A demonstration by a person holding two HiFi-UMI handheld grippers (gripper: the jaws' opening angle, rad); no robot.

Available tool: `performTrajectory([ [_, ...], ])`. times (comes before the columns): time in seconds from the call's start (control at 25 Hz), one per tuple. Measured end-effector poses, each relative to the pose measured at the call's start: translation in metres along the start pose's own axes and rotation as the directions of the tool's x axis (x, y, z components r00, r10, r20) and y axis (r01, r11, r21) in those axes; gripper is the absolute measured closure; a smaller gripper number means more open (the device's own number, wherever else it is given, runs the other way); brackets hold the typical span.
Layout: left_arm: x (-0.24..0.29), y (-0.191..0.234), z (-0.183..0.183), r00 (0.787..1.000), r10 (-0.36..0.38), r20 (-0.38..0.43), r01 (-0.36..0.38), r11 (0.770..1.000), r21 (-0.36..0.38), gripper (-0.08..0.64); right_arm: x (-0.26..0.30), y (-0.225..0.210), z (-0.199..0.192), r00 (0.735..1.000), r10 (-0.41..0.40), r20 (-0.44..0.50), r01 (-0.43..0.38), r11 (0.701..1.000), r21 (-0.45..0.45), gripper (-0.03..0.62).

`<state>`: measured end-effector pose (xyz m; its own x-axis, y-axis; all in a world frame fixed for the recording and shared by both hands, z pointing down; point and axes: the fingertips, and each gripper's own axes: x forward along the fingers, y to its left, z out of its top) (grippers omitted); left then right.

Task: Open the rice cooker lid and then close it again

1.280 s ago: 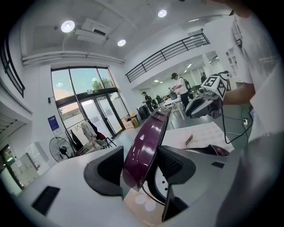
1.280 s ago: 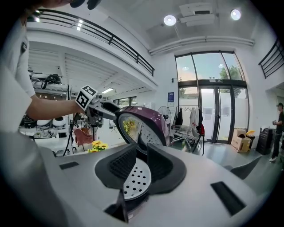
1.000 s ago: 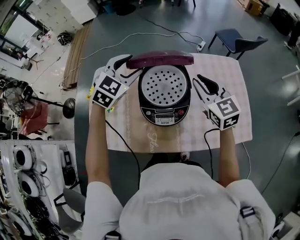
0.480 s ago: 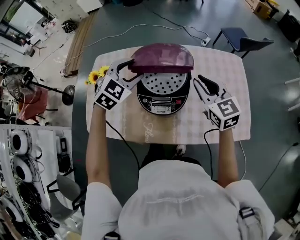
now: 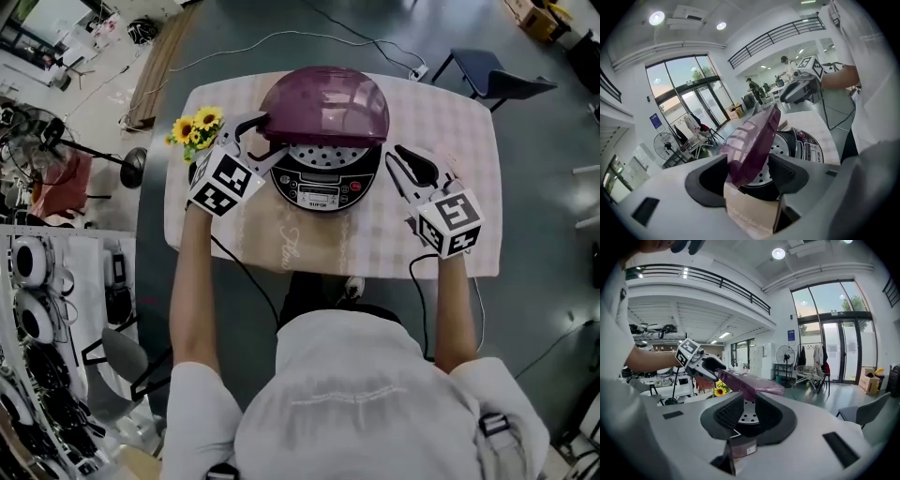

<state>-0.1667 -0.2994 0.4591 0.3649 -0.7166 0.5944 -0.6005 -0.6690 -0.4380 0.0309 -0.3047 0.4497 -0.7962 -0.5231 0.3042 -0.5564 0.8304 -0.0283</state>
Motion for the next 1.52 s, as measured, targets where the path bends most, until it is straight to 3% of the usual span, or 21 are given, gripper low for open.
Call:
performTrajectory([
  [0.16,0.003,-0.01,-0.009,1.0,-0.014,-0.014,0.014,1.0,-0.003,0.272,0.003,0.006,-0.002,1.0,0.02,-0.005,-0.021,1.0,-0.005,0.499],
  [0.6,0.013,-0.04,-0.039,0.983,-0.163,-0.085,0.157,0.985,-0.072,0.272,0.001,0.006,-0.02,0.999,0.008,-0.038,-0.007,1.0,0.013,0.5],
  [0.8,0.017,-0.047,-0.041,0.98,-0.191,-0.054,0.182,0.973,-0.141,0.272,-0.002,0.011,-0.026,0.999,0.014,-0.042,-0.013,1.0,0.021,0.5],
  [0.96,0.02,-0.047,-0.043,0.974,-0.224,-0.028,0.21,0.946,-0.245,0.277,-0.003,0.012,-0.027,0.999,0.013,-0.039,-0.012,1.0,0.027,0.5],
  [1.12,0.023,-0.05,-0.049,0.969,-0.244,-0.032,0.224,0.928,-0.297,0.293,-0.008,0.011,-0.035,0.998,-0.001,-0.062,0.002,1.0,0.02,0.5],
  [1.36,0.027,-0.051,-0.053,0.961,-0.276,0.006,0.255,0.876,-0.409,0.302,-0.009,0.011,-0.041,0.998,-0.005,-0.07,0.007,0.999,0.038,0.5],
  [1.52,0.026,-0.044,-0.052,0.969,-0.242,0.056,0.237,0.836,-0.496,0.337,-0.01,0.014,-0.035,0.999,0.007,-0.048,-0.004,0.999,0.042,0.5],
])
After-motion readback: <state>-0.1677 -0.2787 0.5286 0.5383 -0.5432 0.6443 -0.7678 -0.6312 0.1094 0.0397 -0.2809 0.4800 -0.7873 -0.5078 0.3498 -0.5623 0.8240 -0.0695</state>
